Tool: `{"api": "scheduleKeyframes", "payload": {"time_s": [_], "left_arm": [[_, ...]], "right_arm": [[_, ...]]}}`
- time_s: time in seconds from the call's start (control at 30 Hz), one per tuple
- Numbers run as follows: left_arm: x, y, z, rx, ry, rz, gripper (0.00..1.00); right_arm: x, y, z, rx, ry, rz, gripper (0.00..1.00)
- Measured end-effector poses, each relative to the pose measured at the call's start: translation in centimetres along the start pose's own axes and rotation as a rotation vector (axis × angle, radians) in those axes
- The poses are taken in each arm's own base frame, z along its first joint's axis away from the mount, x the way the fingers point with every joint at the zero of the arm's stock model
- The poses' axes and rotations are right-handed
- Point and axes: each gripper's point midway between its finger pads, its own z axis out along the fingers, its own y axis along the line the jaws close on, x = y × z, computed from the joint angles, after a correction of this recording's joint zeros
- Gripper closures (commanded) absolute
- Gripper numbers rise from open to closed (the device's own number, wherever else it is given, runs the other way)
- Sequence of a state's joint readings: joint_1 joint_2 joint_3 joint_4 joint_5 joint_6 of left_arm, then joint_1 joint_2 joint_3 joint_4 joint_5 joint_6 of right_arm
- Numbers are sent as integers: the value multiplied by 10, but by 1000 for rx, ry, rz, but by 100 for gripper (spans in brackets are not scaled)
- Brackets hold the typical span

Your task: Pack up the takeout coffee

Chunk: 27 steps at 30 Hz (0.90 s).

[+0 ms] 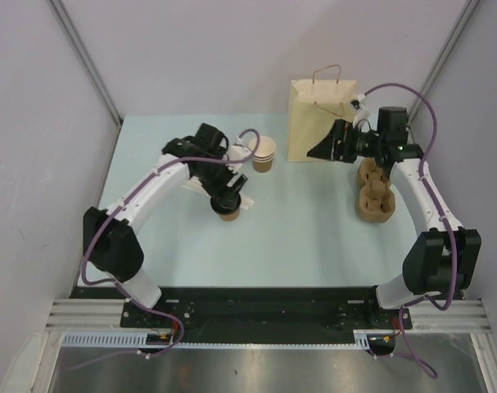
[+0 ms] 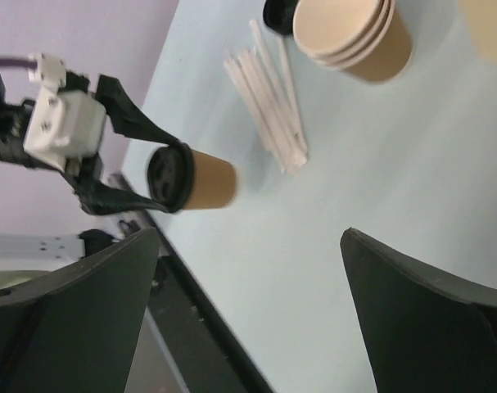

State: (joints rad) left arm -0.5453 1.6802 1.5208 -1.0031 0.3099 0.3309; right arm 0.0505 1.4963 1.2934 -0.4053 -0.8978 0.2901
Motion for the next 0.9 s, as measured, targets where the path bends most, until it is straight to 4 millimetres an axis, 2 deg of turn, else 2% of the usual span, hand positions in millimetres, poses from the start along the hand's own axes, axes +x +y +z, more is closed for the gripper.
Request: {"api": "scheduleKeyframes", "payload": {"time_s": [0.13, 0.23, 0.3, 0.4, 0.57, 0.73, 0.87, 0.9], "left_arm": [[26, 50, -35, -90, -39, -121, 58], [56, 88, -54, -159, -33, -221, 59], [74, 106, -62, -193, -23, -273, 59], [94, 121, -65, -214, -9, -324, 59], [125, 134, -62, -232, 25, -380, 57], [135, 135, -51, -235, 37, -390, 52], [137, 137, -46, -238, 32, -389, 37], [137, 137, -46, -238, 31, -389, 31]], "right_arm": [[-52, 20, -14, 28, -77, -200, 0], [-94, 32, -24, 56, -119, -349, 0], [-127, 38, -30, 87, -156, -451, 0], [-157, 37, -38, 139, -195, -547, 0], [-180, 22, -42, 232, -202, -636, 0], [-190, -1, -38, 300, -183, -688, 0], [-190, -17, -33, 332, -153, -719, 0], [-190, -20, -33, 340, -144, -728, 0]]}}
